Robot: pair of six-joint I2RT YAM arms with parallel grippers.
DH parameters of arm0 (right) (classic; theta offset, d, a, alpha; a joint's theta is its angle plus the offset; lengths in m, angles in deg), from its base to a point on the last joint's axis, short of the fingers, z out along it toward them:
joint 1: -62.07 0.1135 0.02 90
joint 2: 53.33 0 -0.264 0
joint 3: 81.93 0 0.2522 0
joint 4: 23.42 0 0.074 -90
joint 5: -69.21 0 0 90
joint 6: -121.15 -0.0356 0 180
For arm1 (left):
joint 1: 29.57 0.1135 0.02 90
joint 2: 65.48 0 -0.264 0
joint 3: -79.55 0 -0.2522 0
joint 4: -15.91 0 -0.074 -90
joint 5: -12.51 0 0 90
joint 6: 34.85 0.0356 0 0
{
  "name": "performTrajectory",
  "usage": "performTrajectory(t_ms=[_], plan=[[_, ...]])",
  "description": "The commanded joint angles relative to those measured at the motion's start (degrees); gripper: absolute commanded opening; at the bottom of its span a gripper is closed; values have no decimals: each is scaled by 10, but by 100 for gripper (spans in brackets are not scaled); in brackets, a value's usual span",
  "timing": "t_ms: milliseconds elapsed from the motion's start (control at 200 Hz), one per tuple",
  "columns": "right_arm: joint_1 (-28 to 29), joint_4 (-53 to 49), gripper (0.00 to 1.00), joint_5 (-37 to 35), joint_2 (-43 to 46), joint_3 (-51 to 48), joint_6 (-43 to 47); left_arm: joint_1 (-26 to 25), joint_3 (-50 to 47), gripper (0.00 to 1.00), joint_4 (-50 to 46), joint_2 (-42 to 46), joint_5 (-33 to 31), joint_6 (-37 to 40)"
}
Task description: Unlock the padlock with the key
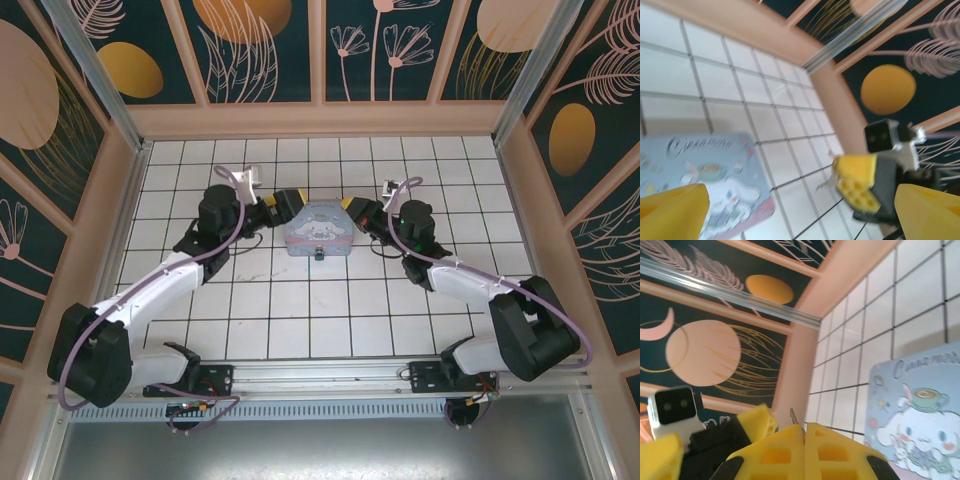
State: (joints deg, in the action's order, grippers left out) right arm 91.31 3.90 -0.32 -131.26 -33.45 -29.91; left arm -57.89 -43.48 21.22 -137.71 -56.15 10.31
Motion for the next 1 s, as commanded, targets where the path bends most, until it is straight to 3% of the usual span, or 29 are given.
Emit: performTrajectory(t_ms=[0,360,996], plan=[[-4,-46,0,-24,9,9,-21,-29,-48,91,-25,13,-38,31],[-5,-49,0,-5,-65,57,-37,-69,-126,72,73,-59,-53,75],[-21,-15,0,25,-184,90,-44,-100,-116,69,171,-205,-64,129]])
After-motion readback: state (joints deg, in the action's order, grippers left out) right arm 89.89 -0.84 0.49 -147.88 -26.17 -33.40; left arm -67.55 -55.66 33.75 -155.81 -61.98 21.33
